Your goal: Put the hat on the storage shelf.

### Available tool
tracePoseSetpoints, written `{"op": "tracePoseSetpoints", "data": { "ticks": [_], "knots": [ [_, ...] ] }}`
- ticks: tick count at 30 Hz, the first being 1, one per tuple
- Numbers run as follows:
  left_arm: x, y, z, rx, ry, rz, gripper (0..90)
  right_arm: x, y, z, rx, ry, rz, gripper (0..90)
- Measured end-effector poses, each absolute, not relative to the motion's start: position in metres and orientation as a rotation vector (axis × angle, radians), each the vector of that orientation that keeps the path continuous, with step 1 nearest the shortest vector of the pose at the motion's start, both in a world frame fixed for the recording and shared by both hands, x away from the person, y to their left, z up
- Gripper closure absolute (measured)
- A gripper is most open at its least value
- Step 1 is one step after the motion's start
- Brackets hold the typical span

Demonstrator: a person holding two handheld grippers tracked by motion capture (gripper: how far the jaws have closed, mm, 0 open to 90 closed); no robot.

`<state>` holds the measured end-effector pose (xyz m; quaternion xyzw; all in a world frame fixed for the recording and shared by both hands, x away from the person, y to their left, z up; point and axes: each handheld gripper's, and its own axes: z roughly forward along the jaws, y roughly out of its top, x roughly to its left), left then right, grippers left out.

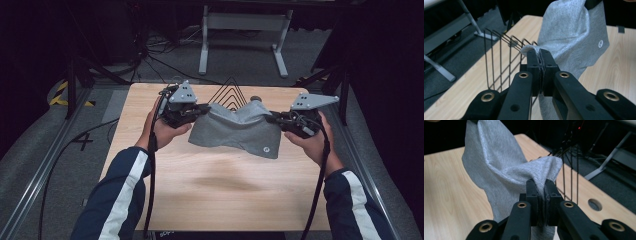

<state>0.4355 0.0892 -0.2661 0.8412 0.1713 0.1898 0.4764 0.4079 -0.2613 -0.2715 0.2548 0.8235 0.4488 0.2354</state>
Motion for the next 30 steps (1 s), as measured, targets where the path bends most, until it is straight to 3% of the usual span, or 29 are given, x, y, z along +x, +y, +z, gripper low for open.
{"op": "tracePoseSetpoints", "data": {
  "ticks": [13,30],
  "knots": [
    [0.454,0.095,-0.225,1.991,0.372,0.531,88.0,0.431,-0.271,-0.217,0.651,2.162,1.268,84.9],
    [0.509,0.093,-0.2,2.108,0.353,0.503,88.0,0.479,-0.258,-0.191,0.647,2.191,1.171,84.9]
  ]
}}
